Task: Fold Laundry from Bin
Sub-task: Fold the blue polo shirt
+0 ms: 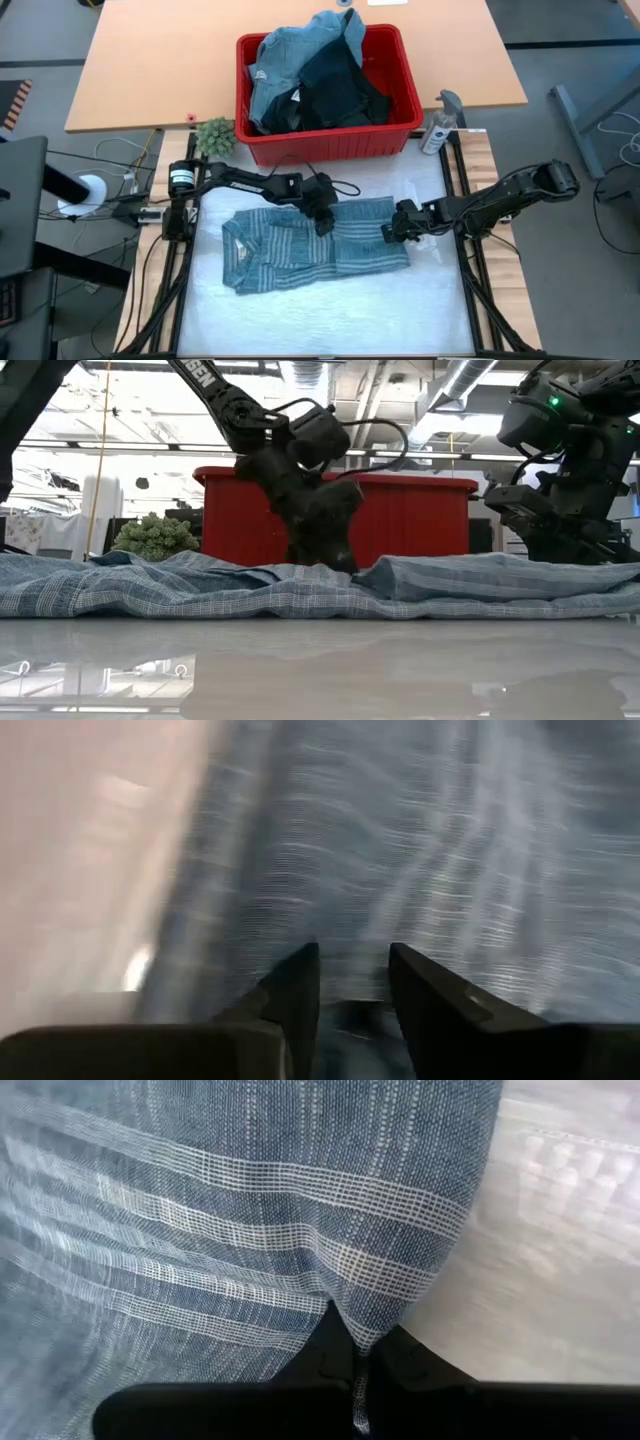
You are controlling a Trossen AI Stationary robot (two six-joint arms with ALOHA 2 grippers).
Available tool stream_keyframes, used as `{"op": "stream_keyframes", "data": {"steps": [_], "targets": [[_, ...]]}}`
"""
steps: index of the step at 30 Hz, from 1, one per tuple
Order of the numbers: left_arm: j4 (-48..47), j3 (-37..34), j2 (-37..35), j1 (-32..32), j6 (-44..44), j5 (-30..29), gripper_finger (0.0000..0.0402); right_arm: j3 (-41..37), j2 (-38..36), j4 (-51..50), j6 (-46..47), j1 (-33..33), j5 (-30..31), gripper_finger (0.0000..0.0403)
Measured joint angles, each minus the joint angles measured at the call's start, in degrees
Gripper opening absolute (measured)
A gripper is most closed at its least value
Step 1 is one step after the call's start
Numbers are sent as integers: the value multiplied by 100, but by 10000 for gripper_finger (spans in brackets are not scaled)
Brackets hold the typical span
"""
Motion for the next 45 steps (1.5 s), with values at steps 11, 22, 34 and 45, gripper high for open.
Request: {"op": "stream_keyframes", "data": {"steps": [11,22,34,45], "targets": [[-129,250,-121,-37,-585,945,72,4,-2,9,-26,0,-9,26],[-2537,1693,-913,-62,-215,905,71,40,-2,-78,-46,34,7,26],[-3090,393,-1628,-1317,-343,-164,71,1205,9,-1823,-402,159,261,26],[-1242,-975,-1590,-1403,-1312,-386,71,2087,2,-2825,-787,205,341,26]]}}
